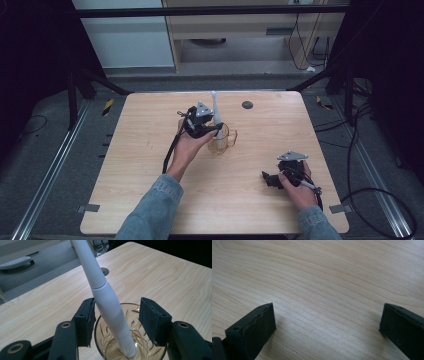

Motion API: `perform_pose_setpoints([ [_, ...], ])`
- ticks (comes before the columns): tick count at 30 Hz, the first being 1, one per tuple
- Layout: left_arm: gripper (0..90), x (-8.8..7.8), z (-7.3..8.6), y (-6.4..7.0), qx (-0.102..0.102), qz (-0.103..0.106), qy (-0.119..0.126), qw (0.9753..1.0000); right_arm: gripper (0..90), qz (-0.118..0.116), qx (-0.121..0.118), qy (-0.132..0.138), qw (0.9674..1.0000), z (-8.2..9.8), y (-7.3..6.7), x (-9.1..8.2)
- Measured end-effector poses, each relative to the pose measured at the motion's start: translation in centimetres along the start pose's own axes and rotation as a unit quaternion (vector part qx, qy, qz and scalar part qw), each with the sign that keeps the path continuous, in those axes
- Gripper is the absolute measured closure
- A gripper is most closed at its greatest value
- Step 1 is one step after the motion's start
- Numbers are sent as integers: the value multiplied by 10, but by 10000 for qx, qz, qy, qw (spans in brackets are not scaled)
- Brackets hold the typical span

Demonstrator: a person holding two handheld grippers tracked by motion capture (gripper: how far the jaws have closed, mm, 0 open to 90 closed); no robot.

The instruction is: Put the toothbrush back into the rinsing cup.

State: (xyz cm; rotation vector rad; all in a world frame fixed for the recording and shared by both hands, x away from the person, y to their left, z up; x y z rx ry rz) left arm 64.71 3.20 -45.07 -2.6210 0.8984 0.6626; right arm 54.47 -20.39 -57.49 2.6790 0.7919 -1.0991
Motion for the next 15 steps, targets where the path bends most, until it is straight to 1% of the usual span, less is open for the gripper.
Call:
perform_pose_setpoints([
  [6, 464, -8, 6, -4, 13, -31, -36, 10000, 3, 1, -11, 5, 10000, 0, 0, 0],
  [11, 463, -13, 12, -8, -48, -54, -57, 10000, 3, 0, -4, 1, 10000, 0, 0, 0],
  [15, 462, -16, 14, -10, -52, -63, -48, 10000, 3, 0, -5, 2, 10000, 0, 0, 0],
])
Point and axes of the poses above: each handheld gripper's, and its own axes: x roughly forward along the jaws, z roughly out of its underside, y roughly to its right, the point moved 9 cm from there along x, roughly forward along the jaws, and after that the axes turned 6 degrees about -z, right-handed, at the moved point
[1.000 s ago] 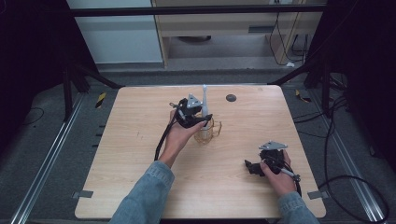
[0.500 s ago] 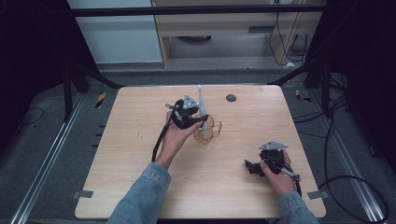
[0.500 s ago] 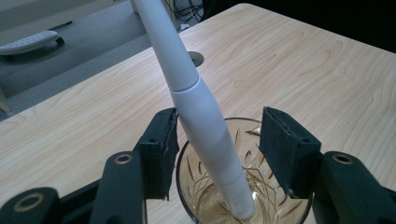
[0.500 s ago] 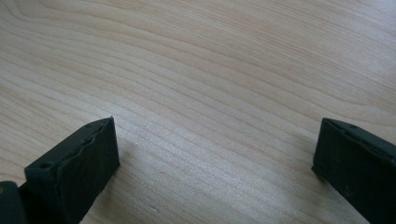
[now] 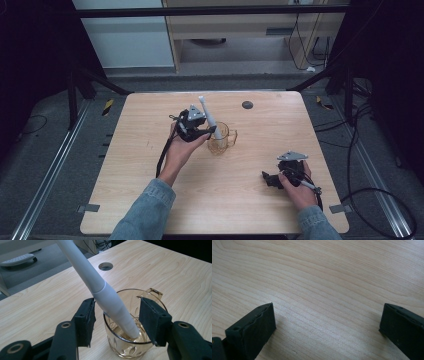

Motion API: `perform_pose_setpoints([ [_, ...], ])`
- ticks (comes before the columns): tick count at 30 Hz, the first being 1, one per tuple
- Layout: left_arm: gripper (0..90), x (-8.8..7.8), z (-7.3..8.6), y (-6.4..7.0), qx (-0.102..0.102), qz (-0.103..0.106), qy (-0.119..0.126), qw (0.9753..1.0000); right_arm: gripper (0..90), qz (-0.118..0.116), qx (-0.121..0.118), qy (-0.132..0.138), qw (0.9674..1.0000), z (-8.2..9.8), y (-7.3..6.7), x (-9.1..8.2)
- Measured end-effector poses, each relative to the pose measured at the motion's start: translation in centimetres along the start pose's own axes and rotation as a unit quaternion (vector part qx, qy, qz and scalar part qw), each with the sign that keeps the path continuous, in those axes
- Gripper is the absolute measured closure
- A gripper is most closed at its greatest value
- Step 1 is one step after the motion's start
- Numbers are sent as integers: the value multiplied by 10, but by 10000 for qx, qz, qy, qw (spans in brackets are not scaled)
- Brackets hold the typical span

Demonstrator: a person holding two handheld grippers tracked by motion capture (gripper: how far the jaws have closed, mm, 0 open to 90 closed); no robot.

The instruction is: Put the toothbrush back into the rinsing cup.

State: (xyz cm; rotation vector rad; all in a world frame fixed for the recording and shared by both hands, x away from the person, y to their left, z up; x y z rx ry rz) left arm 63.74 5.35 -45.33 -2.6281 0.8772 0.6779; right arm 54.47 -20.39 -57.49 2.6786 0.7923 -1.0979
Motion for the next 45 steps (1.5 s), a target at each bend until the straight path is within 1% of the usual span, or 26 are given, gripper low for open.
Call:
perform_pose_setpoints([
  [10, 466, -10, 8, 0, -17, 31, 2, 10000, 3, -1, -1, -2, 10000, 0, 0, 0],
  [17, 465, -18, 10, 4, -25, 97, 68, 9999, 3, 0, -1, -1, 10000, 0, 0, 0],
  [22, 456, -21, 8, 8, 6, 166, 95, 9998, 3, -1, 0, -2, 10000, 0, 0, 0],
  [23, 452, -23, 8, 10, 48, 194, 109, 9997, 3, 0, -1, -2, 10000, 0, 0, 0],
  [24, 448, -23, 8, 10, 48, 194, 109, 9997, 3, 0, -2, -2, 10000, 0, 0, 0],
  [28, 406, -26, 8, 12, 108, 164, 100, 9998, 3, 0, -2, -2, 10000, 0, 0, 0],
  [35, 346, -32, 11, 12, 87, 255, 83, 9996, 3, -1, -1, -2, 10000, 0, 0, 0],
  [40, 281, -34, 14, 10, 54, 271, 60, 9996, 3, -1, 1, -2, 10000, 0, 0, 0],
  [41, 269, -36, 14, 10, 25, 304, 56, 9995, 3, 0, -1, -1, 10000, 0, 0, 0],
  [45, 215, -41, 18, 11, 25, 348, 44, 9994, 3, 0, -1, -1, 10000, 0, 0, 0],
])
Point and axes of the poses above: each handheld gripper's, and its own axes: x roughly forward along the jaws, z roughly out of its underside, y roughly to its right, the point moved 9 cm from there along x, roughly forward along the jaws, and after that the axes turned 6 degrees about -z, right-handed, at the moved point
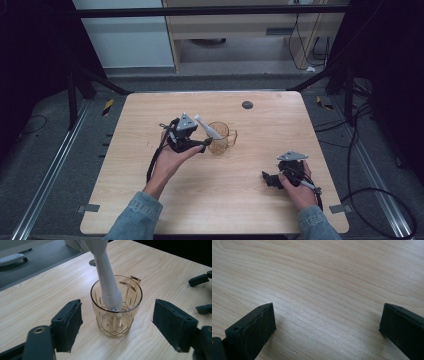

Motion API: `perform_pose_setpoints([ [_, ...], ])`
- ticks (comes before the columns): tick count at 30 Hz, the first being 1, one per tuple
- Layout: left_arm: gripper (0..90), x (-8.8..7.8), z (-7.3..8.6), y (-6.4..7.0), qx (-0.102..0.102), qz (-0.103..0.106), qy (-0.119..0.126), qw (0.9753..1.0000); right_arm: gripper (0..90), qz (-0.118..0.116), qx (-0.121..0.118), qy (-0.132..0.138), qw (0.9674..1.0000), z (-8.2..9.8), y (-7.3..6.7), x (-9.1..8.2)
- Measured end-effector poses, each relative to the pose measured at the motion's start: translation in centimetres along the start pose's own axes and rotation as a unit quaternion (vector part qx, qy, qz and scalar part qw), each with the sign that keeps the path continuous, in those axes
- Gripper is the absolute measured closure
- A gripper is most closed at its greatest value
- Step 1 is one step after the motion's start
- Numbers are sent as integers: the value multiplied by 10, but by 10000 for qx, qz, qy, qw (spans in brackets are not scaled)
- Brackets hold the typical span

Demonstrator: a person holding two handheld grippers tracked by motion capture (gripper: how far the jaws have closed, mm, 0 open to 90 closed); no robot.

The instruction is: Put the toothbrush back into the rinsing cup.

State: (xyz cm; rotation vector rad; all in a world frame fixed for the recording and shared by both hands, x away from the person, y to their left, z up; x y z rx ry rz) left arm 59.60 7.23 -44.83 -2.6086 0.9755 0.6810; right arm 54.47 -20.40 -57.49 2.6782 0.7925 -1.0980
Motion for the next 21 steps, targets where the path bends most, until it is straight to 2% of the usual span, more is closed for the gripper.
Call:
perform_pose_setpoints([
  [4, 143, -4, 5, 0, -4, 7, -56, 10000, 3, 1, 2, 0, 10000, 0, 0, 0],
  [8, 111, -7, 11, 1, -39, 17, -79, 10000, 3, 1, 0, 0, 10000, 0, 0, 0],
  [16, 92, -13, 24, 0, -142, 80, -89, 9998, 3, -1, 3, 1, 10000, 0, 0, 0],
  [21, 92, -14, 34, -5, -61, 43, -223, 9997, 3, -1, 2, 0, 10000, 0, 0, 0],
])
Point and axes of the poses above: each handheld gripper's, and its own axes: x roughly forward along the jaws, z roughly out of its underside, y roughly to its right, the point moved 9 cm from there along x, roughly forward along the jaws, and after that the axes turned 6 degrees about -z, right-handed, at the moved point
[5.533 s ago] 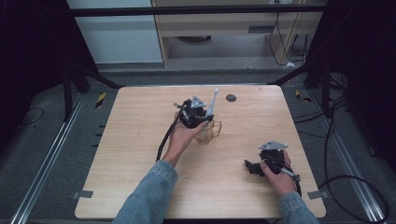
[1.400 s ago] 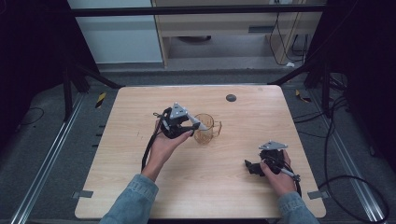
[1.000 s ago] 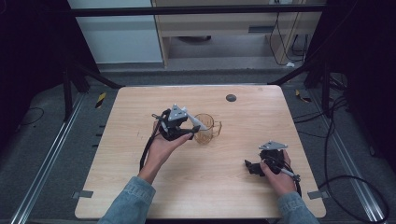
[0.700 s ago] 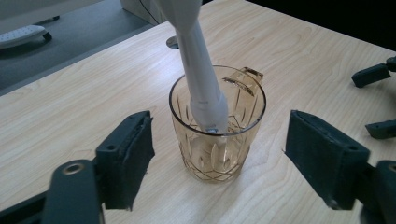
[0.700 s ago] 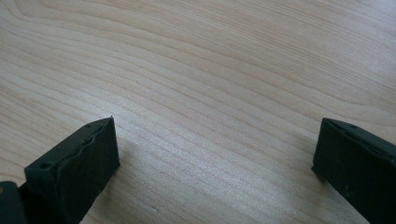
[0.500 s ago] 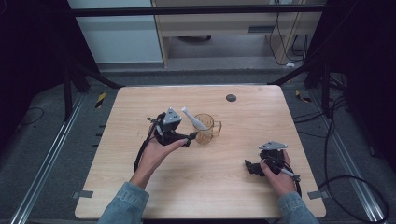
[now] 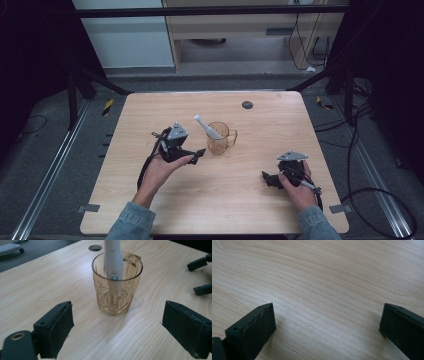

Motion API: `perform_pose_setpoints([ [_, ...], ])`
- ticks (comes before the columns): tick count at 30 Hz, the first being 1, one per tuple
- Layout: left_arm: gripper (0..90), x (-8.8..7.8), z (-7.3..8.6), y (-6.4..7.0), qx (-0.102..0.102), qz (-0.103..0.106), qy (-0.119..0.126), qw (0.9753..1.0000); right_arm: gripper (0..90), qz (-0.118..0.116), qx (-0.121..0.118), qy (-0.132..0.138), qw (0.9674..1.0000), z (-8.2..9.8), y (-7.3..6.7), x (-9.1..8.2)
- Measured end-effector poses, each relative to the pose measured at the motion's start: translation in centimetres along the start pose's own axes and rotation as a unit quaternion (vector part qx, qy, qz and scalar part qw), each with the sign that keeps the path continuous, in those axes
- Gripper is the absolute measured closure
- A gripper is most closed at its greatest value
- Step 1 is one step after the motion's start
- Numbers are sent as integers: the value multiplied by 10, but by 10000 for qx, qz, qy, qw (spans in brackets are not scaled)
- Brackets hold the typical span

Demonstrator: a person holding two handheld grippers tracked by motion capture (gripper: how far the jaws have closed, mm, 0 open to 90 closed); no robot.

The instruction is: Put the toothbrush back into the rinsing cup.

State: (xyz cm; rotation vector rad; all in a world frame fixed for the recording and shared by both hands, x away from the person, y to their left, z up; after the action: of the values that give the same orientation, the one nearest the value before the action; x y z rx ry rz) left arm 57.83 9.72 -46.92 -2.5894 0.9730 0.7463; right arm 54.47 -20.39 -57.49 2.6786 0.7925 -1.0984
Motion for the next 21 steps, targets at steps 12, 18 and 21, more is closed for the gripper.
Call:
perform_pose_setpoints([
  [12, 90, 3, 33, -23, -137, -105, -450, 9988, 3, 0, 0, 0, 10000, 0, 0, 0],
  [18, 90, 5, 43, -32, -178, -176, -609, 9978, 3, 0, 1, 0, 10000, 0, 0, 0],
  [21, 90, 5, 47, -37, -227, -215, -645, 9974, 3, 0, 1, 0, 10000, 0, 0, 0],
])
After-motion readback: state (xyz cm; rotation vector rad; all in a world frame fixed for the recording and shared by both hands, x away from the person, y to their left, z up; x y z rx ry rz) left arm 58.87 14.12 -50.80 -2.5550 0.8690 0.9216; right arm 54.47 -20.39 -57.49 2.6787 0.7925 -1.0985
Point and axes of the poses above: each handheld gripper's, and its own axes: x roughly forward along the jaws, z roughly out of its underside, y roughly to its right, the point moved 9 cm from there along x, roughly forward along the jaws, and after that the axes turned 6 degrees about -z, right-handed, at the moved point
